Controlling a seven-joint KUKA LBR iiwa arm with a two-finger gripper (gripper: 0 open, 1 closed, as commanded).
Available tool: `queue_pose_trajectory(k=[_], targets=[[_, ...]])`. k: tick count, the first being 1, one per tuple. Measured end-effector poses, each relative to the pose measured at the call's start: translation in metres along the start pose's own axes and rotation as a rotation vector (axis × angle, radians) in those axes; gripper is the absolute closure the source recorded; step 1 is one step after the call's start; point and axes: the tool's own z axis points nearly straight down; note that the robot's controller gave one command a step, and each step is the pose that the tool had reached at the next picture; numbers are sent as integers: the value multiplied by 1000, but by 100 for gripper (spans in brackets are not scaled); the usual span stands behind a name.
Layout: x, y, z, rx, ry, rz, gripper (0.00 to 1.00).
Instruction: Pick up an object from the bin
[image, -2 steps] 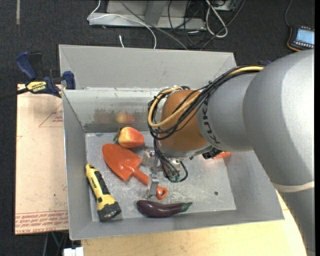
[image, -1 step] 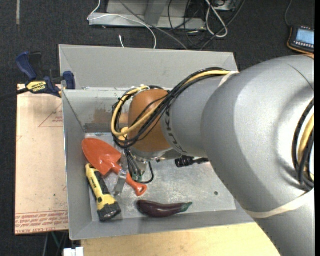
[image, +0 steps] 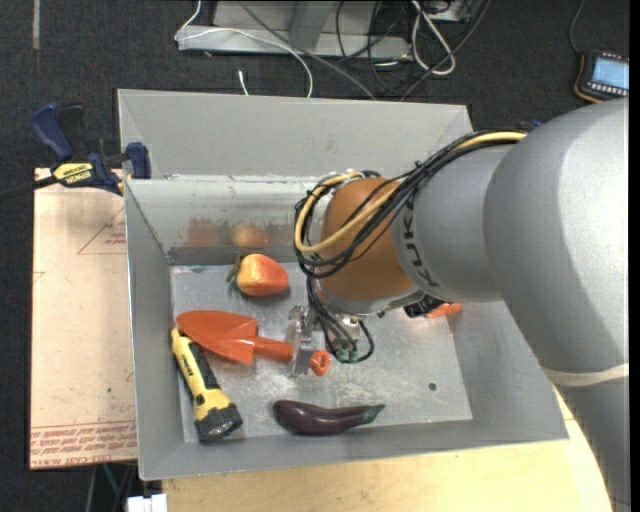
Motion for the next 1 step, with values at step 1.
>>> queue_pose_trajectory(k=[1], targets=[[0, 0, 0, -1, 0, 0, 100]])
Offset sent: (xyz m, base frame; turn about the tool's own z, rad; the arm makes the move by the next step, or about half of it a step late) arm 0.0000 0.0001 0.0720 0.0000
